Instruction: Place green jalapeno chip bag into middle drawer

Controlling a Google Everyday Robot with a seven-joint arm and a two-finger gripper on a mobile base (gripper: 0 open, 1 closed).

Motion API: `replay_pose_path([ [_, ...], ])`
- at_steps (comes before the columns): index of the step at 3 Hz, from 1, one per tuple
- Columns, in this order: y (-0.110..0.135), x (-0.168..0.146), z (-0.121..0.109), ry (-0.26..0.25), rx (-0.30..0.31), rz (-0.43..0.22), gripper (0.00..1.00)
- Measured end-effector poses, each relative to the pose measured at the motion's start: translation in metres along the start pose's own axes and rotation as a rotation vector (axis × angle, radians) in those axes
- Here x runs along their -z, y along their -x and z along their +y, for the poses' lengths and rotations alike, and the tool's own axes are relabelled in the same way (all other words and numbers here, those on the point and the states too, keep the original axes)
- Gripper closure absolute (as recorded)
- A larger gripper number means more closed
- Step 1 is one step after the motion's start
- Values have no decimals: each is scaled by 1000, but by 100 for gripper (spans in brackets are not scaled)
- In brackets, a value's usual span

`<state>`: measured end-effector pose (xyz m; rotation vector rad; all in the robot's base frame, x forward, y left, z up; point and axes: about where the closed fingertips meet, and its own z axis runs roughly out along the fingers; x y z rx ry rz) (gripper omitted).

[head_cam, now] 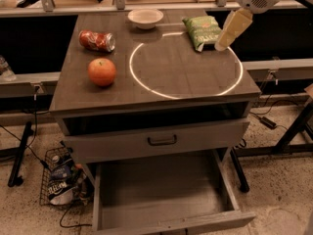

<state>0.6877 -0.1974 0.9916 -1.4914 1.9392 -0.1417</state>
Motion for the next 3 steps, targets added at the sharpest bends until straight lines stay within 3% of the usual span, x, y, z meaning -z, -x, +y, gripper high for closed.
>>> replay_pose_path([
  [2,-21,-52,-30,-34,-102,-18,0],
  [3,-43,-89,-56,-61,-206,-47,0],
])
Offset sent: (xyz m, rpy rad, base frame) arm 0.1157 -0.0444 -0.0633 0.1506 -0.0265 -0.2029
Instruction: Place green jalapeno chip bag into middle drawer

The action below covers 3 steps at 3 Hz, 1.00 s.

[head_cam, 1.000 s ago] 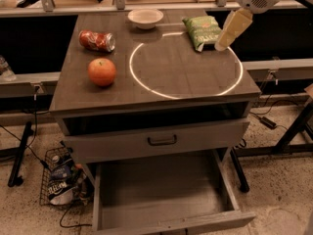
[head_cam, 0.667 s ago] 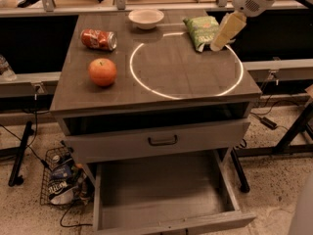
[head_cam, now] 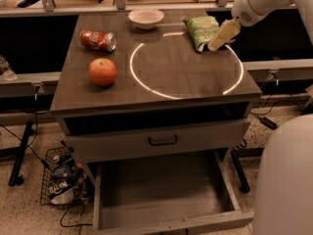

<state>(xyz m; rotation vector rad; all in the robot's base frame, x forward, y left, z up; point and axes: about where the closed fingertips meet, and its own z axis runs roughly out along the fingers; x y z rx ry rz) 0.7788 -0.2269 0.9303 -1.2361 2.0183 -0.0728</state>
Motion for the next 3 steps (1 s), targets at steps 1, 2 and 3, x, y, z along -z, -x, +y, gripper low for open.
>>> replay_pose_path([
  [1,-15,-34,-17,-16,-102,-26,0],
  [2,-26,-62,-22,-6,-201,-51,0],
  [3,-31,-85,-28,3,-315,-97,19],
])
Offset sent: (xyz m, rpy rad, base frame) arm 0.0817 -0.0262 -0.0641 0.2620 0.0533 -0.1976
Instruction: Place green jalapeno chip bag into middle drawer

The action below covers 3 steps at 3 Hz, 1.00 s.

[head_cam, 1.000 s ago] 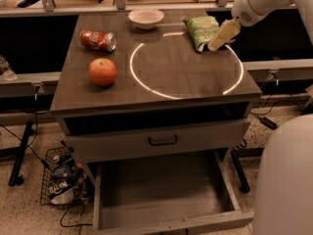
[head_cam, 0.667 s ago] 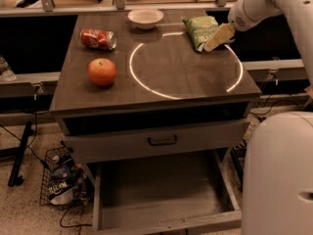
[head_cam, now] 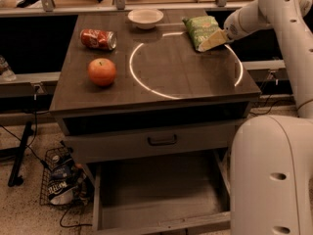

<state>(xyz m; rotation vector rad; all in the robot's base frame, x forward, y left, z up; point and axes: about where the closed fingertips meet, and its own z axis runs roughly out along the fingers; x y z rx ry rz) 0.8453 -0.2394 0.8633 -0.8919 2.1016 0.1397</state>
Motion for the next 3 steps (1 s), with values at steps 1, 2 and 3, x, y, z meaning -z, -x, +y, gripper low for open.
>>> replay_pose_path([
  [1,-4,-12,-2,15,-69,-18,49],
  [2,-8,-17,-2,22,-108,-12,72],
  [3,10,-4,13,63,-67,-20,100],
])
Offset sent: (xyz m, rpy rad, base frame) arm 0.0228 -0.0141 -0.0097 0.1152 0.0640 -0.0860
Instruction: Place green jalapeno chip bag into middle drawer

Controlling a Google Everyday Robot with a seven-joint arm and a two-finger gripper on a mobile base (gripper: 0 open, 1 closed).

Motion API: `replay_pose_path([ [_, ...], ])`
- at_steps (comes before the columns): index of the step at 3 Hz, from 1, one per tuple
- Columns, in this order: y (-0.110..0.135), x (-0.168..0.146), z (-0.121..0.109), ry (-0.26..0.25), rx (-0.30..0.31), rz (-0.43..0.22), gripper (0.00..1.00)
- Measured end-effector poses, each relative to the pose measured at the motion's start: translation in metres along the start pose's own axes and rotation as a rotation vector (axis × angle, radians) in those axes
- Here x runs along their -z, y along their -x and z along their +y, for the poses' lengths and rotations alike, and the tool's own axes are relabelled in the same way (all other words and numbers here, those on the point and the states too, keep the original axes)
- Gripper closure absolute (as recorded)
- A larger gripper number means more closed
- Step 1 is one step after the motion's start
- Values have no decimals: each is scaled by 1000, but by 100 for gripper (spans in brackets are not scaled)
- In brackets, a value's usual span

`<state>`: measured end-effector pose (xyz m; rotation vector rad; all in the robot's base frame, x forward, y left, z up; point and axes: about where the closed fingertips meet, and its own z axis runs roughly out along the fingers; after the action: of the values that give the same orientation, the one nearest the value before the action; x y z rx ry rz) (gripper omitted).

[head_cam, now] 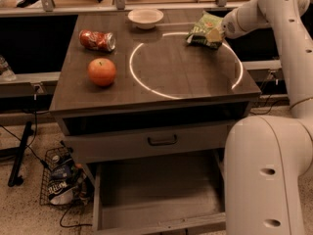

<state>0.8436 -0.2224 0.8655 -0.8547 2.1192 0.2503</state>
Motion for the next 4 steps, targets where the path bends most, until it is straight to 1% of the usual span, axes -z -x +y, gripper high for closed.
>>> replay_pose_path([
  [1,50,50,37,55,173,-47,100],
  [2,75,99,63,74,268,-51,100],
  [3,82,109,68,70,280,-58,100],
  [4,82,108,74,92,298,-63,100],
])
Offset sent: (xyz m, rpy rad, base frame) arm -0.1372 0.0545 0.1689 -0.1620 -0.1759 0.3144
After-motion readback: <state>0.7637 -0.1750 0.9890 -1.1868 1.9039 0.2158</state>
